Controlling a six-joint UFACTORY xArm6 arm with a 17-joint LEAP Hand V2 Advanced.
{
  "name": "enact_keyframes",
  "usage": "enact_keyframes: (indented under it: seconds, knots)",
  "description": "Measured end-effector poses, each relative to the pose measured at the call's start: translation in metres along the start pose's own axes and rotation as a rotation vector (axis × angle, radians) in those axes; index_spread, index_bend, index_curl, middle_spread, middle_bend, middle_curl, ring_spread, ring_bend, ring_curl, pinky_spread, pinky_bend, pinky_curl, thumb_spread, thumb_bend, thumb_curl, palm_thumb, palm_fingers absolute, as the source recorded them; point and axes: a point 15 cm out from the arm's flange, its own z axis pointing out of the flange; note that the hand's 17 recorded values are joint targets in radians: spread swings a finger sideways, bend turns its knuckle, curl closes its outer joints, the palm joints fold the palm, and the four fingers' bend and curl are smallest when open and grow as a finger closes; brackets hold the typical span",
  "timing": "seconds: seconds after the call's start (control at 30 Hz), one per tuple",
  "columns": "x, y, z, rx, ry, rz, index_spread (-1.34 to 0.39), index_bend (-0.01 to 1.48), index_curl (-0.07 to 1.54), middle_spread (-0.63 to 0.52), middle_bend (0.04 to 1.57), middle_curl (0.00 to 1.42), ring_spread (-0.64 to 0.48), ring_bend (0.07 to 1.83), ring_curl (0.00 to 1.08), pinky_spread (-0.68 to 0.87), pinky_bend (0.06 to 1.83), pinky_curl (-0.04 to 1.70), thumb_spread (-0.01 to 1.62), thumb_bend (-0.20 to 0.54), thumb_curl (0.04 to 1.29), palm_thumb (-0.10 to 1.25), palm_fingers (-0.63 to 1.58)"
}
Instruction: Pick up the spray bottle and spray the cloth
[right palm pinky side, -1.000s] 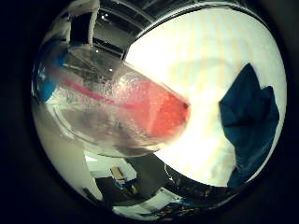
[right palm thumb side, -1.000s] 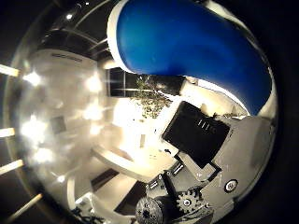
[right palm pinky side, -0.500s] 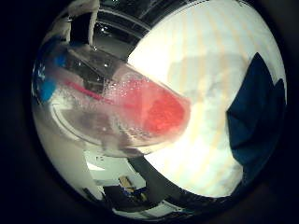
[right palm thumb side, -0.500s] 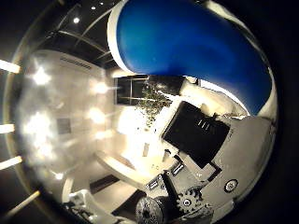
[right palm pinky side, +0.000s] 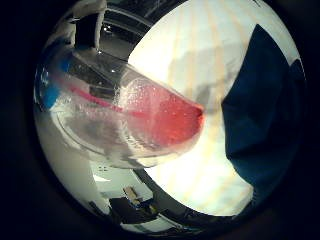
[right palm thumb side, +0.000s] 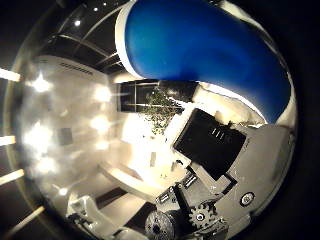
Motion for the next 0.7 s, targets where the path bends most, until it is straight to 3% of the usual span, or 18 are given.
enact_keyframes:
  seconds: [0.37,0.7]
  knots:
    - [0.017,0.045,-0.009,-0.04,0.035,-0.015,-0.19,1.13,0.77,-0.06,1.38,0.58,-0.16,1.47,0.62,-0.14,0.97,1.45,1.06,-0.011,0.74,1.07,1.18]
    - [0.024,0.051,-0.011,-0.045,0.031,-0.008,-0.19,1.13,0.77,-0.06,1.38,0.58,-0.16,1.47,0.62,-0.14,0.97,1.45,1.06,-0.011,0.73,1.06,1.18]
